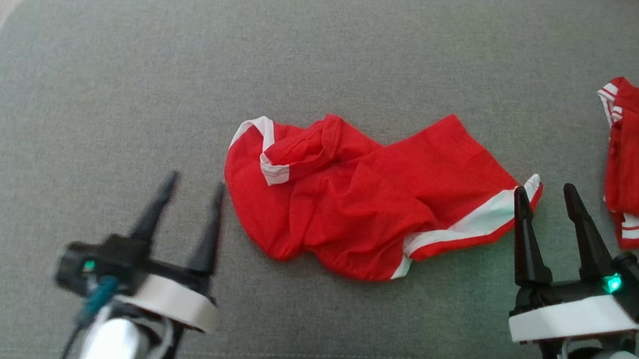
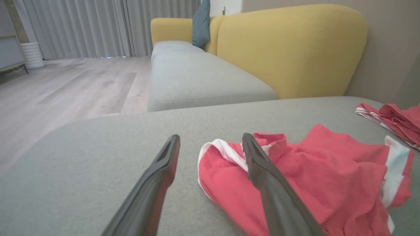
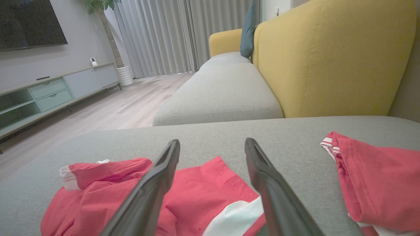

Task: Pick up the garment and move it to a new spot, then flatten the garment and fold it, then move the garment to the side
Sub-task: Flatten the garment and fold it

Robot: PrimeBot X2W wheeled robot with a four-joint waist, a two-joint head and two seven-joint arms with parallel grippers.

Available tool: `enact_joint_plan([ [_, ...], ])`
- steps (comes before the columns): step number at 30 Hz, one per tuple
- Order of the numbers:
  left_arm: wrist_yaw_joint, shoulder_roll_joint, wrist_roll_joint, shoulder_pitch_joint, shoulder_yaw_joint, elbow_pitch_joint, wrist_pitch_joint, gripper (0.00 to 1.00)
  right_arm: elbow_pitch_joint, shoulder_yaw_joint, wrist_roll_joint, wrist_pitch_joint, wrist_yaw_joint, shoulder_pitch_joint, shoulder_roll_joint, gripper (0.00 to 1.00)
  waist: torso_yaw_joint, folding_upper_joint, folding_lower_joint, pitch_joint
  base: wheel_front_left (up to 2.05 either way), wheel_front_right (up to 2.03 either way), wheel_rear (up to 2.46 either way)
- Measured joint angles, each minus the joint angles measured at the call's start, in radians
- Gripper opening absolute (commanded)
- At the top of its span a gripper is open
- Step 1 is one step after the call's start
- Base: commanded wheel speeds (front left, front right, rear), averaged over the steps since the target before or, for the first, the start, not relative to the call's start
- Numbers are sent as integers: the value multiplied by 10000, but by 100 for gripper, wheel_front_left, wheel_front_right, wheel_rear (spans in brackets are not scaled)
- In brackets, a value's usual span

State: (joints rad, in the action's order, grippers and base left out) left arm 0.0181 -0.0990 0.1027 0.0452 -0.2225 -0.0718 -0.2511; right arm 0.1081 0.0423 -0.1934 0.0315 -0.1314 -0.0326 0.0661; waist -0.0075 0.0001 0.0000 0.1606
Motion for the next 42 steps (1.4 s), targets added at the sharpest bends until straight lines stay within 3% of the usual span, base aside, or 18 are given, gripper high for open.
enact_joint_plan([
  [7,826,163,240,456,-1785,-558,1365,100,-12,54,-2,-13,0,50,-52,100,-13,0,0,344,0,0,0],
  [13,966,230,796,802,-2424,-1695,2696,100,-136,205,-63,-10,0,333,-105,100,-293,0,0,604,0,0,0],
  [16,982,230,955,918,-2456,-1998,2857,100,-211,192,-123,6,0,368,-127,100,-441,0,0,720,0,0,0],
  [17,989,224,955,982,-2451,-2098,2853,44,-238,192,-144,6,0,378,-134,100,-482,0,0,754,0,0,0],
  [18,989,219,978,1069,-2424,-2213,2853,0,-249,192,-151,31,0,387,-142,100,-515,0,0,788,0,0,0],
  [27,596,-228,920,1542,-1881,-2015,2602,0,-290,82,-236,125,0,406,-178,100,-577,0,0,852,0,0,0],
  [36,610,-1014,767,3010,-1467,-1549,2966,0,-399,94,-489,125,0,438,-182,100,-593,-1,0,944,0,0,0],
  [42,754,-1300,825,4553,-1227,-2280,3588,0,-571,151,-629,140,0,653,-186,100,-881,-1,0,1101,0,0,0],
])
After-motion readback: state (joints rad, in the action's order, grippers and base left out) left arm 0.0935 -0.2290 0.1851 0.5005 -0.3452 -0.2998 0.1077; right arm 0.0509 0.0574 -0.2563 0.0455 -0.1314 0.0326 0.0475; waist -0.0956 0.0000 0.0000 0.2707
